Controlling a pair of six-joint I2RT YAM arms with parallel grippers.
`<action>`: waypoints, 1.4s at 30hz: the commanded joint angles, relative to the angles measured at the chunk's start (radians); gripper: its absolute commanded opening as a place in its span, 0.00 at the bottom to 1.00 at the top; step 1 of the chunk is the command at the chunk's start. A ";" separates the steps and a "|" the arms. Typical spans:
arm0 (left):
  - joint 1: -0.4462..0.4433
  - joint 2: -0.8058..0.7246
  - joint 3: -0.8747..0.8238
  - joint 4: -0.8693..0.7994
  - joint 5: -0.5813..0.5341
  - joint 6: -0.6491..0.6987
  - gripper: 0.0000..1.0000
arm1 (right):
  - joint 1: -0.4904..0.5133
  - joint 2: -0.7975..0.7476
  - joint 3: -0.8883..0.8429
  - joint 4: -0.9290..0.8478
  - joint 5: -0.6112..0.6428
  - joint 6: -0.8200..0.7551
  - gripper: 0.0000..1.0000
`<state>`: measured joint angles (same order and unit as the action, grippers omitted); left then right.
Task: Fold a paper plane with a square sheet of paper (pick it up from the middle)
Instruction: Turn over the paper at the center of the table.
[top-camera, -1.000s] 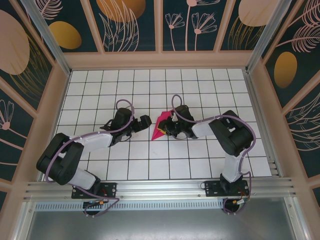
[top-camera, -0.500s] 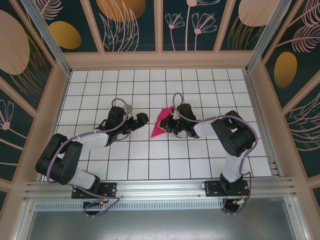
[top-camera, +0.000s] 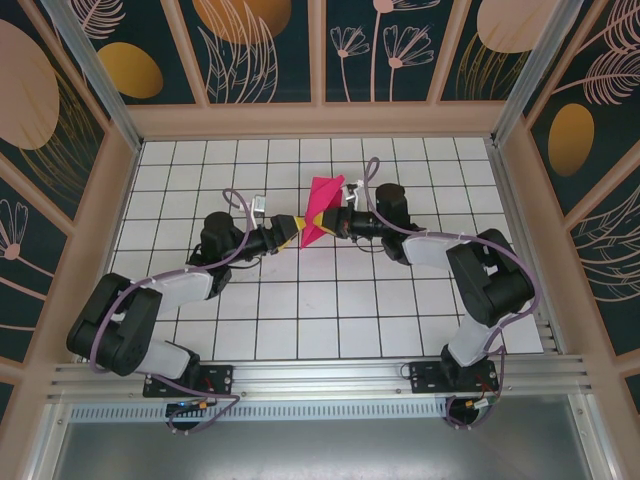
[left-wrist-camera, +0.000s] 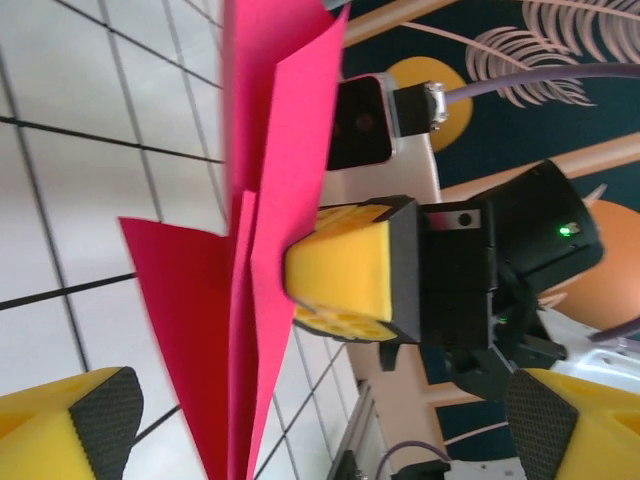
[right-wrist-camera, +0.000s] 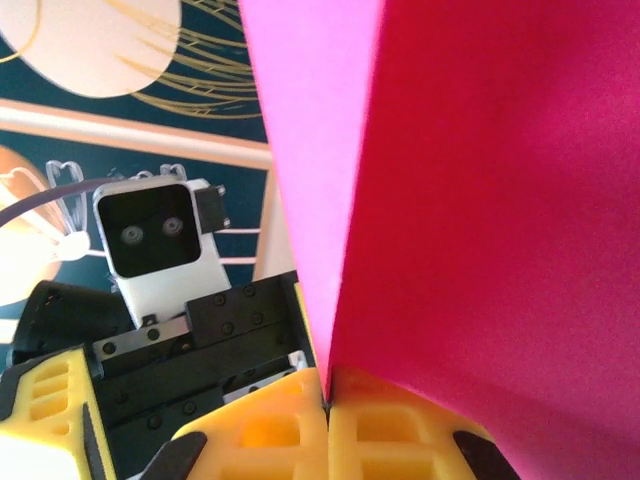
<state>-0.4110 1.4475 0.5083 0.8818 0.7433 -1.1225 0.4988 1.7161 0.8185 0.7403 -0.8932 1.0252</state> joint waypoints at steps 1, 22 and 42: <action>0.004 0.025 -0.010 0.150 0.069 -0.057 0.92 | 0.004 -0.004 0.025 0.153 -0.081 0.075 0.00; 0.004 0.076 0.024 0.247 -0.032 -0.126 0.56 | 0.067 0.050 0.031 0.162 -0.120 0.101 0.00; 0.004 0.050 0.062 0.034 -0.114 0.008 0.11 | 0.054 -0.015 0.030 -0.071 -0.062 -0.043 0.24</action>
<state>-0.4110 1.5211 0.5369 0.9653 0.6621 -1.1786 0.5571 1.7523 0.8333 0.7643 -0.9775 1.0691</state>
